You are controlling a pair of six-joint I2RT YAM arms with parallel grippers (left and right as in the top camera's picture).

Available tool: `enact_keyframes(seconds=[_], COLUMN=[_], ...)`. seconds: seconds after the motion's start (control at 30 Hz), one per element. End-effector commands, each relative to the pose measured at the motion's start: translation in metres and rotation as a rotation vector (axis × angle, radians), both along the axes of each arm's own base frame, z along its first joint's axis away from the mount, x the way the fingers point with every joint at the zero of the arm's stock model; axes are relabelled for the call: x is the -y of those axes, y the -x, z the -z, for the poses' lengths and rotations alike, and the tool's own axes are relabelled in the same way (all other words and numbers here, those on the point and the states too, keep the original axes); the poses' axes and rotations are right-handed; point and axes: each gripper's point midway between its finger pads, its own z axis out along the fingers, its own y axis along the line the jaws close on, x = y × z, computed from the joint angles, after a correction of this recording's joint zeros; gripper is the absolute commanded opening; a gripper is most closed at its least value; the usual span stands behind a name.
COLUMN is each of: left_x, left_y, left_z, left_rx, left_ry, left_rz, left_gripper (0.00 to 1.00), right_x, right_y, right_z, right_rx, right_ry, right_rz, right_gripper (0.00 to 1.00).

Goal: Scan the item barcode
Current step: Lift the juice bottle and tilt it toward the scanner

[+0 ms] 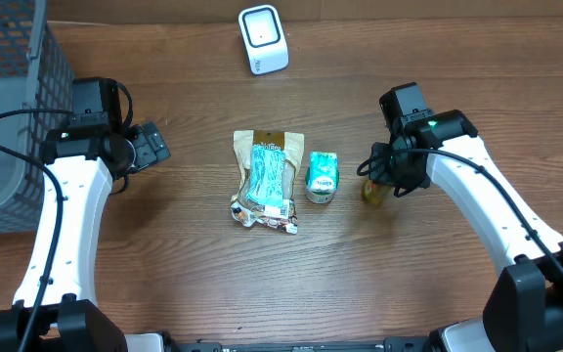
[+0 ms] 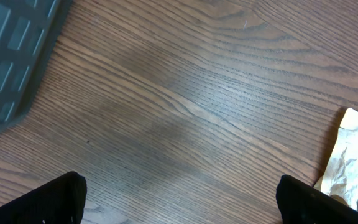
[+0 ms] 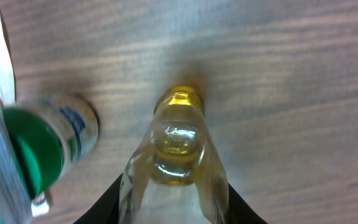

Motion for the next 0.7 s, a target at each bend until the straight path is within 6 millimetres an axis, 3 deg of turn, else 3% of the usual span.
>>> enact_keyframes(seconds=[0.0, 0.27, 0.43, 0.67], left_x=[-0.001, -0.001, -0.001, -0.001], left_y=[-0.002, -0.002, -0.002, -0.002], left_z=[-0.007, -0.007, -0.007, -0.007], left_rx=[0.019, 0.019, 0.019, 0.019], left_ry=[-0.015, -0.014, -0.014, -0.015], left_rz=[0.011, 0.011, 0.011, 0.011], left_gripper=[1.00, 1.00, 1.00, 1.00], right_x=[-0.006, 0.005, -0.023, -0.067], right_y=[-0.013, -0.024, -0.020, 0.006], right_z=[-0.025, -0.096, -0.140, -0.188], right_rx=[0.043, 0.113, 0.178, 0.225], right_ry=[-0.034, -0.068, -0.302, -0.740], right_rz=[-0.001, 0.018, -0.151, -0.410], right_gripper=[0.27, 0.27, 0.27, 0.27])
